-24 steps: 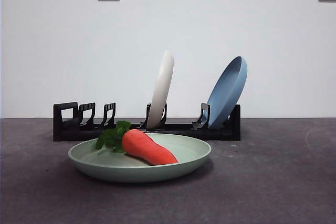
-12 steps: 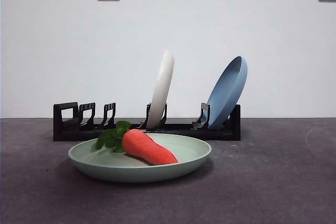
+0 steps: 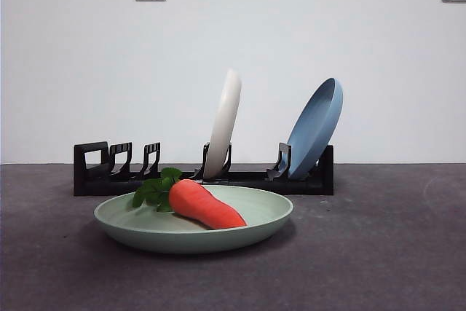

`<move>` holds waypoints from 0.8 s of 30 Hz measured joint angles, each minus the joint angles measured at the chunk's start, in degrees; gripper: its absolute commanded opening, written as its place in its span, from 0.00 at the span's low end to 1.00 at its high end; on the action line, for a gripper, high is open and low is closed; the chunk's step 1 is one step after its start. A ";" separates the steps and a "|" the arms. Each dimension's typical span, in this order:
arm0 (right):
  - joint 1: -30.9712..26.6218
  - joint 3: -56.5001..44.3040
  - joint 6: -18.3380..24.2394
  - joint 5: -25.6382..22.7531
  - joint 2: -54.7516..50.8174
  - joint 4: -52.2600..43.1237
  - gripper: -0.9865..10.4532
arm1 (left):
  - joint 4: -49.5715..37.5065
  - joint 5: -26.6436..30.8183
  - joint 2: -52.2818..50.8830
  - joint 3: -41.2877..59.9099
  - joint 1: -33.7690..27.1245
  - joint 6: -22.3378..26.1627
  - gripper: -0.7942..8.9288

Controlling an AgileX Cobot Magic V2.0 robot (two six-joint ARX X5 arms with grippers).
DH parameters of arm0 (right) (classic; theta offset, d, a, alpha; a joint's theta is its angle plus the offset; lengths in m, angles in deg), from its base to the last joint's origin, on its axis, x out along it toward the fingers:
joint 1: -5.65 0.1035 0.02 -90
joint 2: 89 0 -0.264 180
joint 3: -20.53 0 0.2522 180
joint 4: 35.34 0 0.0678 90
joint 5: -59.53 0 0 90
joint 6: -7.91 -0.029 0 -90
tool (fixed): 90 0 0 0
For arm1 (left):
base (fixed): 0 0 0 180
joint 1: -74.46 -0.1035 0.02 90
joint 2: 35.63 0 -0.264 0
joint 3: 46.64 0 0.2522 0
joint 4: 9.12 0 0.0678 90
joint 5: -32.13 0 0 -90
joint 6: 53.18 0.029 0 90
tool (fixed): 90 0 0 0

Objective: Take the green plate from the plate rack,put the plate on the table,take the carrot from the table,put the carrot in the plate

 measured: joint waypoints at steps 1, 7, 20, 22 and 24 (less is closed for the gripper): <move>0.00 0.00 -0.02 0.00 0.00 0.00 0.09 | 0.00 0.00 0.00 0.00 0.00 0.00 0.08; 0.00 0.00 -0.02 0.02 0.00 0.00 0.09 | 0.00 0.00 0.00 0.00 0.00 0.00 0.08; 0.00 0.00 -0.02 0.00 0.00 0.02 0.09 | -2.08 3.41 -0.74 0.02 -1.40 2.27 0.08; 0.00 0.00 -0.02 0.00 0.00 0.02 0.09 | -6.64 6.73 -2.19 0.02 -4.00 5.07 0.08; 0.00 0.00 -0.02 0.02 0.00 0.00 0.09 | -14.97 6.86 -4.79 0.24 -8.74 9.44 0.08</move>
